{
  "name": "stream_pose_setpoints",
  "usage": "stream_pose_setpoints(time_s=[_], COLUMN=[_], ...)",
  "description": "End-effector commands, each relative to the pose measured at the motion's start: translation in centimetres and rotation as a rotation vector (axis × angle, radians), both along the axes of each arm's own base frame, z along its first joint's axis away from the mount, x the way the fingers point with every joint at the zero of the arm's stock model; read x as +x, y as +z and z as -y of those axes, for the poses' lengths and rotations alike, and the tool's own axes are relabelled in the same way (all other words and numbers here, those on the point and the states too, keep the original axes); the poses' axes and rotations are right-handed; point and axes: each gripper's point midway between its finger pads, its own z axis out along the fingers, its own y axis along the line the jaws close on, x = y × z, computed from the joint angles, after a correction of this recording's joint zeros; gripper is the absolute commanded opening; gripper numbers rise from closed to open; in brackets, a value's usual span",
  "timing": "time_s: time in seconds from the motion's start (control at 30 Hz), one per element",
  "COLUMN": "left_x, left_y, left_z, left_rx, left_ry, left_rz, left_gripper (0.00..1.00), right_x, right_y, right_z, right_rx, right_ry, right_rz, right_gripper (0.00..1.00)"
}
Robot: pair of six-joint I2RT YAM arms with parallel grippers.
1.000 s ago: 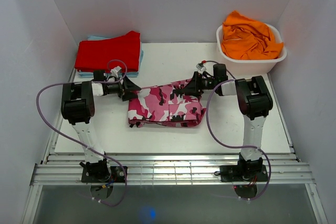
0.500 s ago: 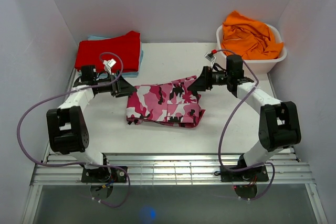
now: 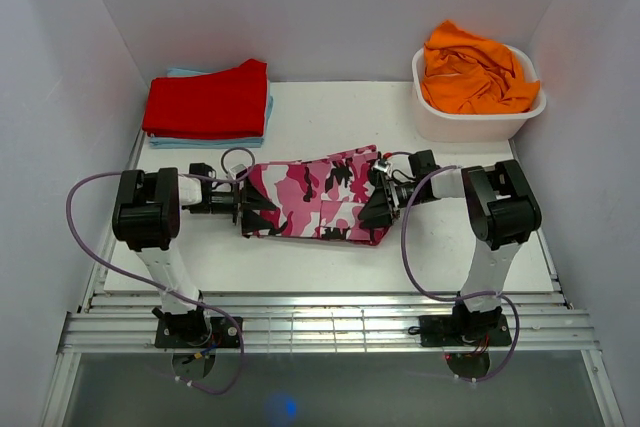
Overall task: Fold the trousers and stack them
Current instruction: Fold the trousers
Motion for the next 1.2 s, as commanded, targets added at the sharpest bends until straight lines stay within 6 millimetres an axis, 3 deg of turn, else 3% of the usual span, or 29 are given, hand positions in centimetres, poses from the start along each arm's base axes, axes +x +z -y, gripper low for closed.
stream_pose_setpoints(time_s=[0.0, 0.07, 0.2, 0.23, 0.27, 0.3, 0.33, 0.37, 0.4, 0.43, 0.47, 0.5, 0.53, 0.6, 0.63, 0.7, 0.8, 0.9, 1.07, 1.1, 1.17], left_x=[2.7, 2.7, 2.9, 2.5, 2.5, 2.5, 2.7, 1.9, 1.9, 2.0, 1.6, 1.5, 1.5, 1.3, 1.1, 1.1, 1.5, 1.6, 1.5, 1.5, 1.3], left_y=[-4.5, -4.3, -0.2, 0.6, 2.7, 3.6, 4.3, 4.4, 6.3, 6.8, 6.8, 7.6, 7.9, 8.4, 8.2, 8.4, 8.6, 8.5, 7.8, 7.6, 7.0], left_z=[-2.9, -3.2, -3.4, -3.6, -3.8, -4.5, -5.1, -5.5, -6.1, -6.3, -6.4, -6.5, -6.5, -6.6, -6.5, -7.1, -8.3, -8.9, -9.3, -9.4, -9.6], left_rx=[0.196, 0.200, 0.212, 0.233, 0.255, 0.269, 0.297, 0.310, 0.322, 0.335, 0.347, 0.350, 0.341, 0.314, 0.296, 0.269, 0.261, 0.259, 0.268, 0.272, 0.280], left_ry=[0.081, 0.046, 0.007, 0.009, 0.022, 0.065, 0.105, 0.144, 0.209, 0.235, 0.251, 0.271, 0.287, 0.298, 0.299, 0.328, 0.387, 0.406, 0.409, 0.408, 0.415], left_rz=[0.041, 0.076, 0.238, 0.249, 0.326, 0.327, 0.353, 0.336, 0.368, 0.396, 0.399, 0.426, 0.412, 0.384, 0.338, 0.297, 0.261, 0.233, 0.212, 0.216, 0.203], left_gripper=[0.86, 0.86, 0.86, 0.86, 0.86, 0.86, 0.86, 0.86, 0.86, 0.87, 0.87, 0.88, 0.89, 0.89, 0.89, 0.90, 0.95, 0.98, 0.98, 0.98, 0.98], right_x=[0.8, 1.4, 2.1, 2.6, 3.0, 3.7, 4.4, 4.9, 5.9, 5.7, 5.6, 7.0, 5.9, 6.8, 5.3, 4.8, 3.8, 3.3, 5.0, 4.9, 5.0], right_y=[-5.8, -5.1, -1.2, 0.9, 1.8, 2.3, 4.8, 6.0, 6.6, 8.0, 8.3, 9.5, 9.6, 11.0, 10.6, 9.9, 7.9, 5.2, 2.1, 0.7, 0.6], right_z=[2.3, 2.5, 2.6, 2.7, 2.9, 3.4, 3.6, 3.6, 4.0, 2.7, 2.1, 1.6, -1.0, -3.2, -6.0, -9.4, -13.4, -16.1, -17.8, -17.9, -18.7], right_rx=[-0.206, -0.212, -0.212, -0.219, -0.240, -0.297, -0.305, -0.321, -0.385, -0.393, -0.425, -0.491, -0.495, -0.539, -0.525, -0.536, -0.525, -0.527, -0.613, -0.623, -0.605], right_ry=[-0.067, -0.061, -0.061, -0.083, -0.099, -0.132, -0.166, -0.184, -0.218, -0.193, -0.137, -0.140, -0.059, 0.003, 0.093, 0.214, 0.329, 0.394, 0.405, 0.432, 0.417], right_rz=[-0.010, 0.026, 0.136, 0.214, 0.268, 0.337, 0.459, 0.523, 0.603, 0.704, 0.798, 0.910, 0.985, 1.197, 1.271, 1.429, 1.576, 1.667, 1.754, 1.743, 1.749], right_gripper=[0.98, 0.99, 1.00, 1.00, 1.00, 0.98, 0.98, 0.97, 0.97, 0.97, 0.97, 0.98, 0.98, 0.99, 0.99, 1.00, 0.97, 0.95, 0.95, 0.96, 0.96])
